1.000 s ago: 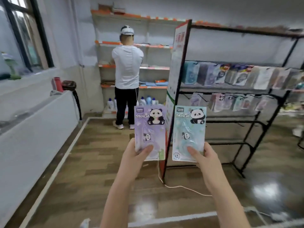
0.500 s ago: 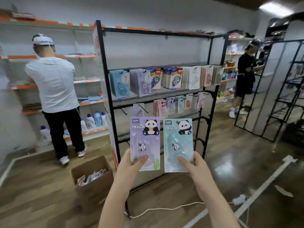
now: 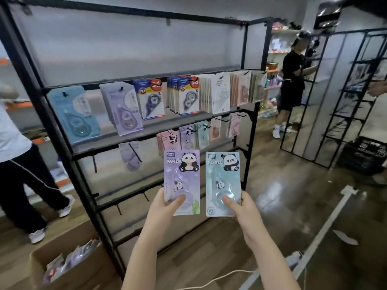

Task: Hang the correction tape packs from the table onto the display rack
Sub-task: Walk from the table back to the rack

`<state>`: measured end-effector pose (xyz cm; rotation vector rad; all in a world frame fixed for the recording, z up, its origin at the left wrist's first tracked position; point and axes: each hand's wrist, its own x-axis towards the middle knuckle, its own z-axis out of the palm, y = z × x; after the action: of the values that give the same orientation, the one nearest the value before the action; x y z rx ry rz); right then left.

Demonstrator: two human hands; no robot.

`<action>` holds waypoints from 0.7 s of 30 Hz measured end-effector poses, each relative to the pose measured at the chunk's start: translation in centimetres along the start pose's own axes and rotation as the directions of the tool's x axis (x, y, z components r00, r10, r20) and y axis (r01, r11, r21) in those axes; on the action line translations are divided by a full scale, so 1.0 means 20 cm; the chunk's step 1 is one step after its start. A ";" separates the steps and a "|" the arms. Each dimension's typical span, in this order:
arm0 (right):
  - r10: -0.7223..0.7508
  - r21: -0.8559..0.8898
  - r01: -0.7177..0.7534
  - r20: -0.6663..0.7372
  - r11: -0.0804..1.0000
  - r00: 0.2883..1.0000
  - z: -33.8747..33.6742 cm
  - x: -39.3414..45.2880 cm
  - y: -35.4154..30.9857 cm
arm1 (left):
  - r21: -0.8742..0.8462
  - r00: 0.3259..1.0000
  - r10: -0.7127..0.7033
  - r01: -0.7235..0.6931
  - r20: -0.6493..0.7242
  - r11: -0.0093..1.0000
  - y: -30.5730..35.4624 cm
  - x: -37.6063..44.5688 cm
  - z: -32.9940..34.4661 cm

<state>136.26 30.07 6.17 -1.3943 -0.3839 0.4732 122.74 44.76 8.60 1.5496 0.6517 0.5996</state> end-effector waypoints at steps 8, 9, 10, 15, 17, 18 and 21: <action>0.084 -0.026 -0.083 0.077 0.996 0.993 -0.26 0.77 0.09 | -0.007 0.991 -0.079 0.079 -0.111 0.997 -0.12 0.56 0.41; 0.094 -0.039 -0.091 0.096 0.995 0.991 -0.30 0.87 0.09 | -0.011 0.987 -0.093 0.092 -0.133 0.996 -0.12 0.64 0.47; 0.107 -0.048 -0.102 0.116 0.994 0.988 -0.34 0.96 0.09 | -0.010 0.983 -0.107 0.106 -0.150 0.994 -0.13 0.70 0.53; 0.129 -0.074 -0.118 0.164 0.990 0.978 -0.43 1.35 0.13 | -0.025 0.960 -0.150 0.148 -0.237 0.989 -0.13 0.96 0.79; 0.152 -0.081 -0.139 0.185 0.987 0.971 -0.43 1.46 0.16 | -0.017 0.951 -0.159 0.160 -0.265 0.987 -0.14 1.03 0.84; 0.163 -0.074 -0.151 0.199 0.986 0.966 -0.43 1.51 0.17 | -0.013 0.948 -0.155 0.157 -0.277 0.987 -0.16 1.06 0.85; 0.166 -0.052 -0.158 0.232 0.986 0.958 -0.38 1.67 0.20 | -0.049 0.939 -0.155 0.147 -0.307 0.988 -0.19 1.15 0.87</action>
<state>168.26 41.84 0.54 -1.4118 -0.4733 0.7748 150.93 49.13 3.37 1.3778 0.9886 0.7392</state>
